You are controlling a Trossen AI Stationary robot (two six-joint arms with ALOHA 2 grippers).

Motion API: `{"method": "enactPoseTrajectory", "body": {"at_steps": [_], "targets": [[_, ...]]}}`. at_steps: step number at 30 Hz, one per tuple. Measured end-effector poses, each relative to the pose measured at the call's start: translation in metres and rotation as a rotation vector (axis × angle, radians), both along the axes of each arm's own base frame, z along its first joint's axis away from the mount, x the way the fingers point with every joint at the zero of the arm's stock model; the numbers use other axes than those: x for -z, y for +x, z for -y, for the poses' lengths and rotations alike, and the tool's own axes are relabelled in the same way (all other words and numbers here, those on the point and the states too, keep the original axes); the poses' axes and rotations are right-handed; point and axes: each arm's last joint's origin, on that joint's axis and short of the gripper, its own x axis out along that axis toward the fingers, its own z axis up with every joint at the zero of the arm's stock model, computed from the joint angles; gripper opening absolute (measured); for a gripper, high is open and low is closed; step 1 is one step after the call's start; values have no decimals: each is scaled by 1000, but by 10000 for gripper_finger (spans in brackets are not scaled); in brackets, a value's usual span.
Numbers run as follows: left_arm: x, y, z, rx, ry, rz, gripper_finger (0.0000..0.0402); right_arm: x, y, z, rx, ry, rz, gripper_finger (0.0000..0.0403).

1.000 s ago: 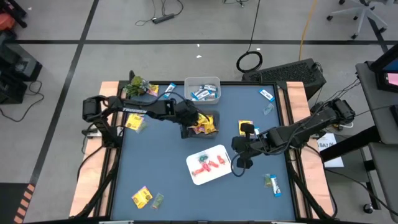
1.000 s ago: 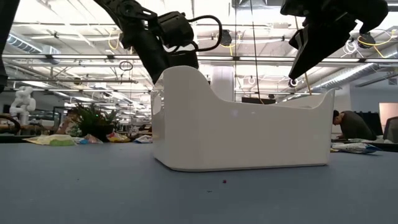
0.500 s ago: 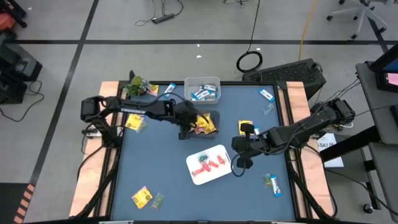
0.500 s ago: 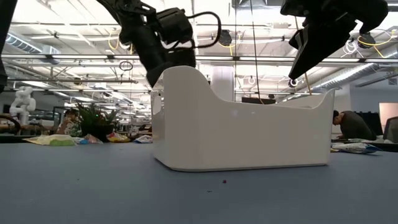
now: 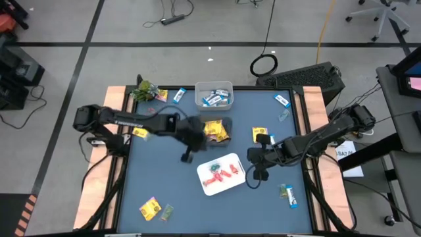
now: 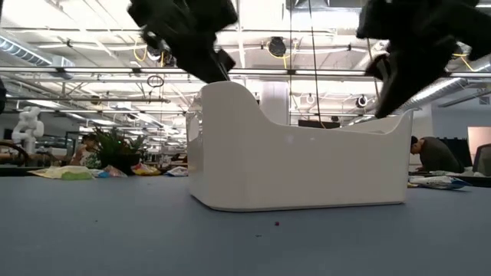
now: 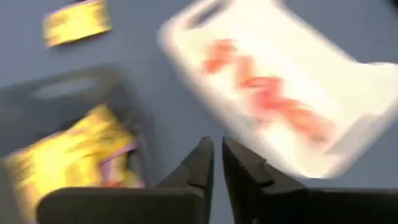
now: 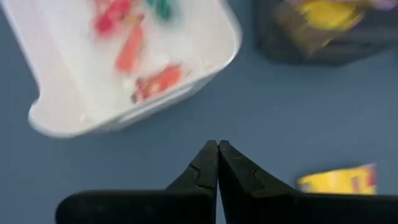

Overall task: Sort candy
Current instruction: Adjust the white bin

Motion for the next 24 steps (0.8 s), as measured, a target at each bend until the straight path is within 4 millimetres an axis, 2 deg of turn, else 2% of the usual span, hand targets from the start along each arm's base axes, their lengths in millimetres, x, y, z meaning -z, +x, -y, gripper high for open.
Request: {"method": "enactPoseTrajectory", "body": {"at_steps": [2,5,8,11,18,24], "targets": [[0,-6,21,72,-7,-18,18,6,-4,-3,-9,30,-23,0],[11,-18,46,118,-42,-116,5,17,-7,-7,-17,86,-20,0],[32,-32,63,104,-73,-221,6,27,-8,-9,-16,131,6,0],[50,-40,75,61,-115,-227,6,37,-9,-9,-17,172,31,0],[75,-42,77,-142,-100,-74,6,46,-1,-13,-39,224,99,0],[75,-39,66,-255,-45,-39,6,46,3,-15,-44,245,122,0]]}}
